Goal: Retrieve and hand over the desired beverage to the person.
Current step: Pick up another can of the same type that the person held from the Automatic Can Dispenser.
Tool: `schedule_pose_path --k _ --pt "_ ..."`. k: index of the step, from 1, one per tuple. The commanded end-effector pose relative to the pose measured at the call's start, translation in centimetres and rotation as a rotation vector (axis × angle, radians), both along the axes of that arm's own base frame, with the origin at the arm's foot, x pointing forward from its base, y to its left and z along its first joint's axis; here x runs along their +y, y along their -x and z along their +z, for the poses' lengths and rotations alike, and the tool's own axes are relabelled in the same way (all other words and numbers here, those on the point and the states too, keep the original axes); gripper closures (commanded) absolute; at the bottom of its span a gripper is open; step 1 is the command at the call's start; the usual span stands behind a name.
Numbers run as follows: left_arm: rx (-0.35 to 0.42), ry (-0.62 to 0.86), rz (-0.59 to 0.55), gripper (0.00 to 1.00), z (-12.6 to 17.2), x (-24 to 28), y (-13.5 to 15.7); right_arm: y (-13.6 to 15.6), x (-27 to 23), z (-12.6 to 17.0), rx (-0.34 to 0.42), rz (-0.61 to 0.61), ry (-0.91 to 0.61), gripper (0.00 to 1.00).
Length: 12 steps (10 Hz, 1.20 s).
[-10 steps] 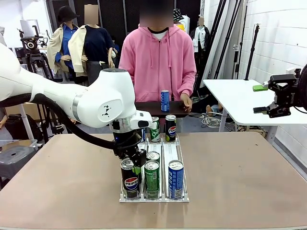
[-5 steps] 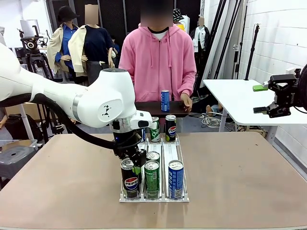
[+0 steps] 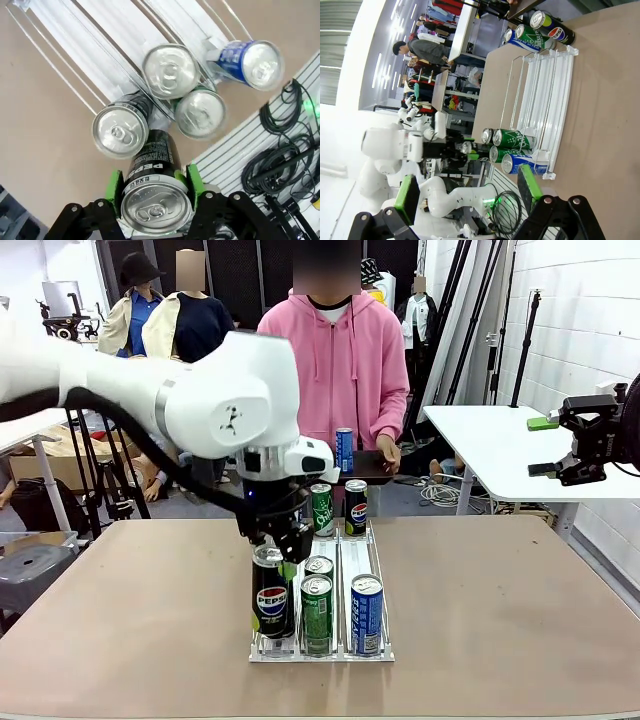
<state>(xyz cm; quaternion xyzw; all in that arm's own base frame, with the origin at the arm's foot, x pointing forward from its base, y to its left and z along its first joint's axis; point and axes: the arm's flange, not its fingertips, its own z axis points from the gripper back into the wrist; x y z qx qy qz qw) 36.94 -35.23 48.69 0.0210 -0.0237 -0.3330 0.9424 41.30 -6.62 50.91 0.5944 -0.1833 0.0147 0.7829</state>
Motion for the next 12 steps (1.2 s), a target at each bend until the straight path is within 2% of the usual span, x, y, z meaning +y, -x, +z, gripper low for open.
schedule_pose_path --k 1,4,7,9,12 --pt "-0.066 -0.039 0.008 1.00 2.8 -1.1 0.8 -0.1 -0.1 0.1 0.001 0.003 0.006 0.00" --pt "-0.151 0.006 0.008 1.00 7.2 -0.2 2.4 -0.1 -0.1 0.1 0.001 0.003 0.006 0.00" --pt "-0.162 0.072 -0.009 1.00 12.0 1.6 4.5 -0.1 -0.1 0.1 0.001 0.003 0.006 0.00" --pt "-0.128 0.077 -0.001 1.00 14.6 5.7 4.8 -0.1 -0.1 0.1 0.001 0.003 0.006 0.00" --pt "-0.189 0.069 0.097 1.00 16.7 13.8 5.2 -0.1 -0.1 0.1 0.001 0.003 0.006 0.00"
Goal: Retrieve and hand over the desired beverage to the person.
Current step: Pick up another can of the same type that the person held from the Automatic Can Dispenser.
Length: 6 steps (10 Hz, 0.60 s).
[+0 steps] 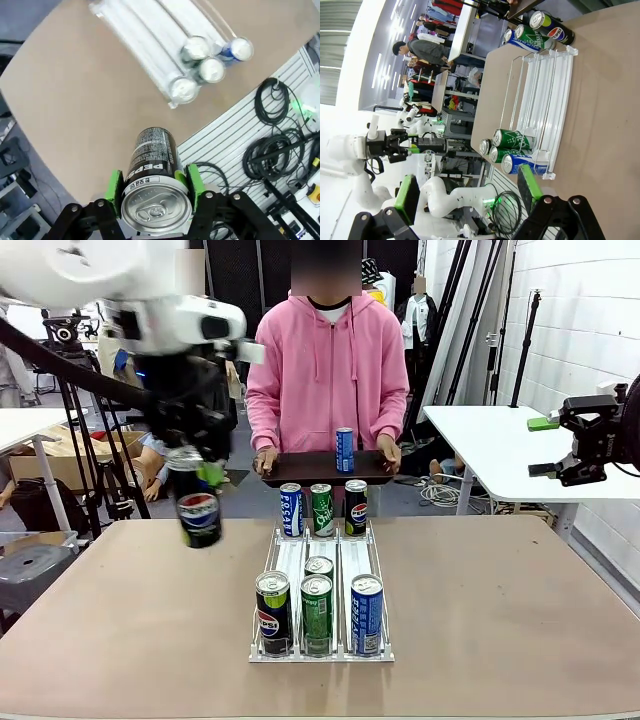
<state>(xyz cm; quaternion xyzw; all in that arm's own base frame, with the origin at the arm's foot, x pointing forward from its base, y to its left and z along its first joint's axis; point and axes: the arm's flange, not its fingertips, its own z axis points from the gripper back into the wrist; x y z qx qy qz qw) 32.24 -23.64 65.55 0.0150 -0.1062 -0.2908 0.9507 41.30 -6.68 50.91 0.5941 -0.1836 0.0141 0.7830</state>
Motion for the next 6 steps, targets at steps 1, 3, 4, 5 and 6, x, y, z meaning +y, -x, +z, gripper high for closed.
schedule_pose_path --k 1,3,4,5,6 --pt "-0.048 -0.004 0.067 1.00 -0.1 5.0 0.8 -0.1 0.0 0.1 0.001 0.005 0.006 0.00" --pt "-0.076 -0.045 0.208 1.00 0.0 9.7 0.9 -0.1 0.0 0.1 0.001 0.005 0.006 0.00" --pt "-0.116 -0.051 0.254 1.00 0.3 11.3 0.9 -0.1 0.0 0.1 0.001 0.005 0.006 0.00" --pt "-0.186 -0.041 0.278 1.00 1.0 12.2 0.9 -0.1 0.0 0.1 0.001 0.005 0.006 0.00" --pt "-0.226 -0.030 0.303 1.00 1.7 13.0 1.0 -0.1 0.0 0.1 0.001 0.005 0.006 0.00"
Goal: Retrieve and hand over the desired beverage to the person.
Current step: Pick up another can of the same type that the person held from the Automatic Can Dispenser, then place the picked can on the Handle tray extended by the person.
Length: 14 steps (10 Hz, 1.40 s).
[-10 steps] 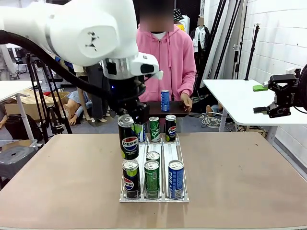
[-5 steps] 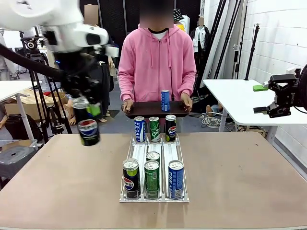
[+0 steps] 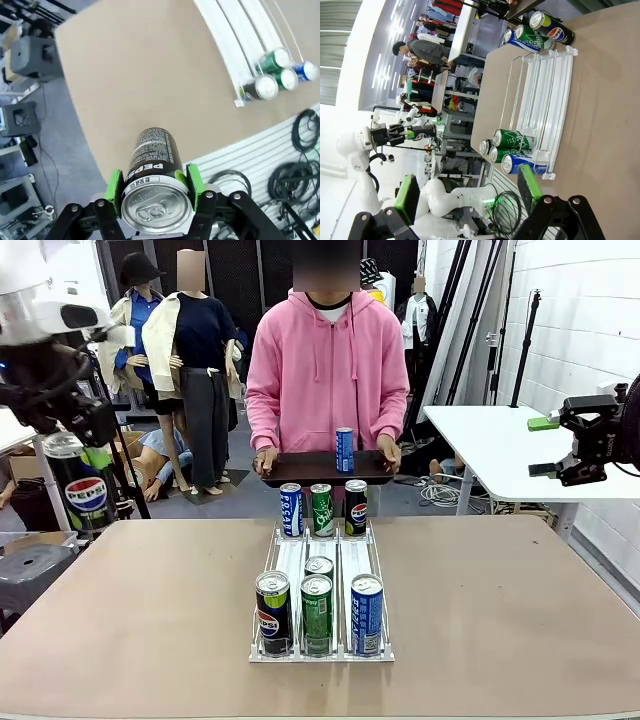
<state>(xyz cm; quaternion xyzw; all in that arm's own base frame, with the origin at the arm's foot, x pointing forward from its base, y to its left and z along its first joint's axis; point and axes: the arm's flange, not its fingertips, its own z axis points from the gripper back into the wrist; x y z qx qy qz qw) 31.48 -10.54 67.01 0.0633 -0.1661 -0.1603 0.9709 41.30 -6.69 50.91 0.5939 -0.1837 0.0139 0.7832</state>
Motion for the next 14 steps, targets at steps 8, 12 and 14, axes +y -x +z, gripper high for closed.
schedule_pose_path --k 8,12,14 --pt "-0.077 0.029 0.067 1.00 1.9 1.9 1.0 -0.1 0.0 0.1 0.001 0.005 0.005 0.00" --pt "-0.077 0.029 0.067 1.00 1.9 1.9 1.0 -0.1 0.0 0.1 0.001 0.005 0.005 0.00" --pt "-0.077 0.029 0.067 1.00 1.9 1.9 1.0 -0.1 0.0 0.1 0.001 0.005 0.005 0.00"
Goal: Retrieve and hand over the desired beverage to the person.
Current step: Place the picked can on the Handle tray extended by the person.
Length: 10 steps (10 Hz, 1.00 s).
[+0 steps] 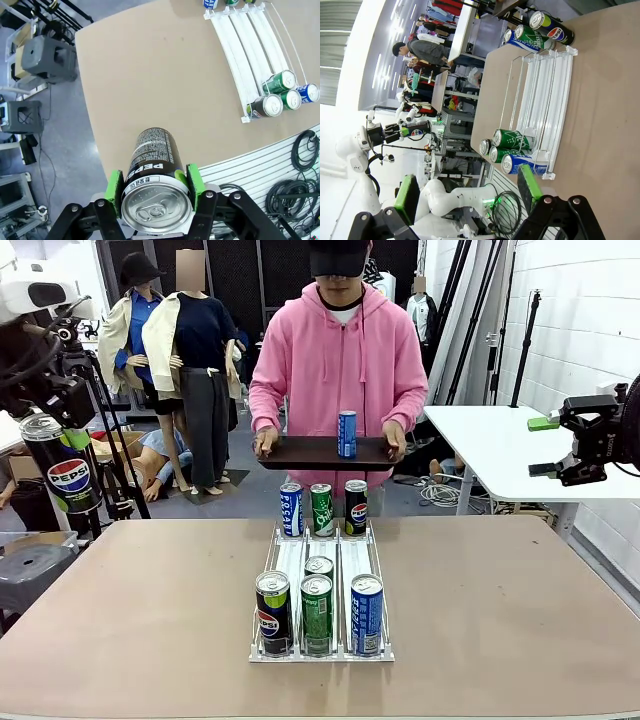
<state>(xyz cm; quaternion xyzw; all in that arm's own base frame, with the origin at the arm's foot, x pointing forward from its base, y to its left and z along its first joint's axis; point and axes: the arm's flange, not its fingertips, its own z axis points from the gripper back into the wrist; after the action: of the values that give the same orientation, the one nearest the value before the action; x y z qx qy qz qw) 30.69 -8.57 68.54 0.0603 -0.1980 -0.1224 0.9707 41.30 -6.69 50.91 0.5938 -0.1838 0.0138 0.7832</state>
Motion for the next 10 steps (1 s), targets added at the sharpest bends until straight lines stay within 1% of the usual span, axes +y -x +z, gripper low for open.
schedule_pose_path --k 1,10 --pt "-0.012 0.000 -0.001 1.00 0.35 -0.04 0.18 -0.09 0.01 0.07 0.001 0.006 0.005 0.00" --pt "-0.012 0.000 -0.001 1.00 0.35 -0.04 0.18 -0.09 0.01 0.07 0.001 0.006 0.005 0.00"
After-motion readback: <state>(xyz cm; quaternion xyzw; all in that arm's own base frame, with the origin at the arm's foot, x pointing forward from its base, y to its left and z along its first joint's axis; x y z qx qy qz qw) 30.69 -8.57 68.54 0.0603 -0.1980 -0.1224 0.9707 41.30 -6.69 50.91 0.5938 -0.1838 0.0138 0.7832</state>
